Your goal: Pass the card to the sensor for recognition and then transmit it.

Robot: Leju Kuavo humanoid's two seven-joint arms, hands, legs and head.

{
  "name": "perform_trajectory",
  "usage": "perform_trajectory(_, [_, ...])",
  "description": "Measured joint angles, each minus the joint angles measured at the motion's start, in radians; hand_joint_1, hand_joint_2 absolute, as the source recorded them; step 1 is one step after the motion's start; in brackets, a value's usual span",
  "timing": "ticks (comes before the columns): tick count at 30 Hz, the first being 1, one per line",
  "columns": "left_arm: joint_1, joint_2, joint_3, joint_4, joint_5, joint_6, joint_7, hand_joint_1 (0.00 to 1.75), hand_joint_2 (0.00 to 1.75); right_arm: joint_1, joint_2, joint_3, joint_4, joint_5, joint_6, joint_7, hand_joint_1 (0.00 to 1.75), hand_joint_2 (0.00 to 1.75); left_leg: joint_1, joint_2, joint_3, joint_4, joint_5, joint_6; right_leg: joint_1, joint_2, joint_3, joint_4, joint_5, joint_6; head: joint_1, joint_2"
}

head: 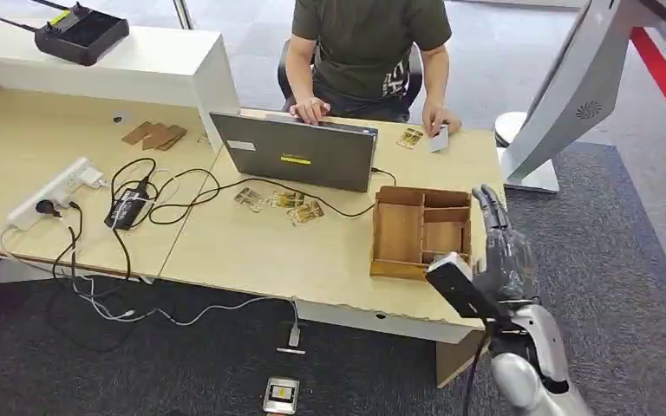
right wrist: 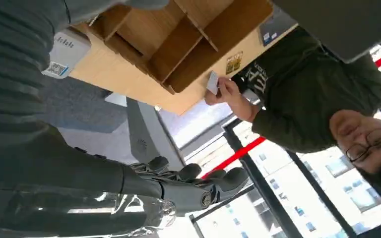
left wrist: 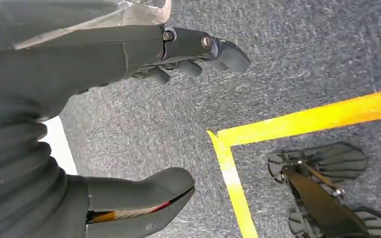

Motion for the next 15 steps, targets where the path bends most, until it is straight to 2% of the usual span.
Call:
perform_trajectory(5, [0.02,0.003,0.011,0.0,0.019,0.007,-0.02,0.0,1.75,0.026,-0.007,0.012,-0.032,0.052,0.079,-0.005,0.0,1.75,0.0,0.0,0.0,0.0,0.0,0.0,0.0,0.0,0.0,0.0,0.0,0.0,0.0,0.0])
perform_trajectory(10, [0.035,0.004,0.02,0.0,0.031,0.008,-0.032,0.0,1.75,0.033,-0.008,0.027,-0.036,0.066,0.125,-0.024,0.0,1.75,0.0,0.0,0.0,0.0,0.0,0.0,0.0,0.0,0.0,0.0,0.0,0.0,0.0,0.0])
perform_trajectory(15, [0.04,0.004,0.024,0.0,0.031,0.008,-0.033,0.0,1.75,0.033,-0.008,0.042,-0.026,0.149,0.177,0.0,0.0,1.75,0.0,0.0,0.0,0.0,0.0,0.0,0.0,0.0,0.0,0.0,0.0,0.0,0.0,0.0])
